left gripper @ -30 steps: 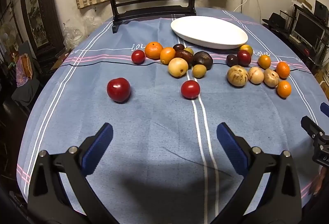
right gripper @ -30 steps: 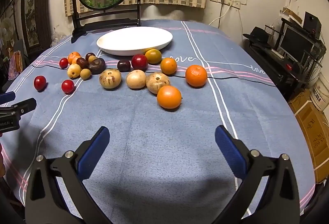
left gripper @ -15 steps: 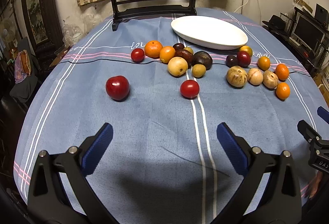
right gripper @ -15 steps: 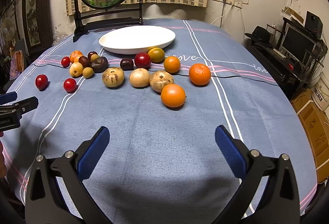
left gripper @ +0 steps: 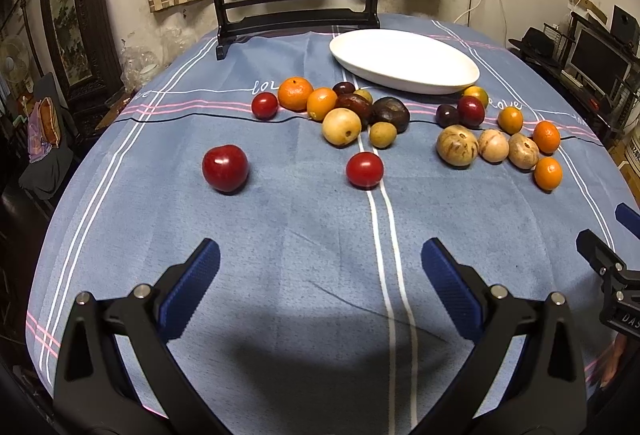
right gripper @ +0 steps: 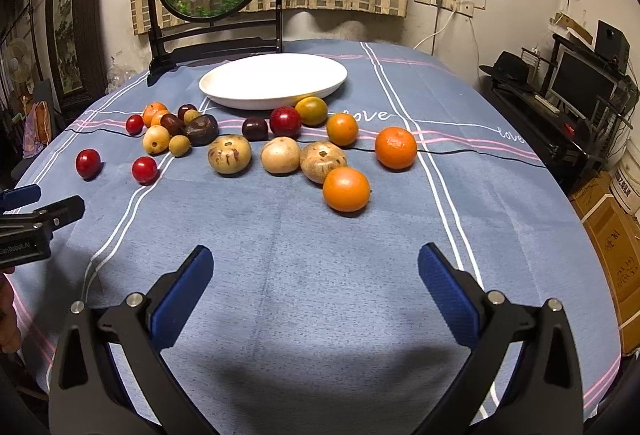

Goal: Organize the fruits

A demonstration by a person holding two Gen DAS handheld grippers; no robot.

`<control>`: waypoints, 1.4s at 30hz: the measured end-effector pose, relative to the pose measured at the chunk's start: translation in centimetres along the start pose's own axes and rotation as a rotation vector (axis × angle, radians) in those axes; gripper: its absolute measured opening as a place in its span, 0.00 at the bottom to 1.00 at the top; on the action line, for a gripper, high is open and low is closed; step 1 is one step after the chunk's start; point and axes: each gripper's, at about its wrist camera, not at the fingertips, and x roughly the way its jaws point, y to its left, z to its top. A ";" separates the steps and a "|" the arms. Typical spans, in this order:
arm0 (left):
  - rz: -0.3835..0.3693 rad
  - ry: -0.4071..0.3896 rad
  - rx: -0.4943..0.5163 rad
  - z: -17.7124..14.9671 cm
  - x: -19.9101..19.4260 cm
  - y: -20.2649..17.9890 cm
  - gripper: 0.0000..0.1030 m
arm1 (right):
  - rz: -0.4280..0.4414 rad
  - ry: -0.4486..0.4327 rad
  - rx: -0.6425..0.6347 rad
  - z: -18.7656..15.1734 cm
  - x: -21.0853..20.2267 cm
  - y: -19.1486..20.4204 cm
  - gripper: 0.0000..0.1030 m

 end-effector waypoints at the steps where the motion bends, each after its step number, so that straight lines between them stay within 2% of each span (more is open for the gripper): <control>1: 0.001 0.001 0.001 0.0 0.0 -0.1 0.98 | 0.002 0.000 -0.001 0.0 0.0 0.1 0.99; 42: -0.008 0.019 0.010 -0.4 0.5 -0.7 0.98 | 0.023 0.027 -0.015 -0.4 0.7 1.0 0.99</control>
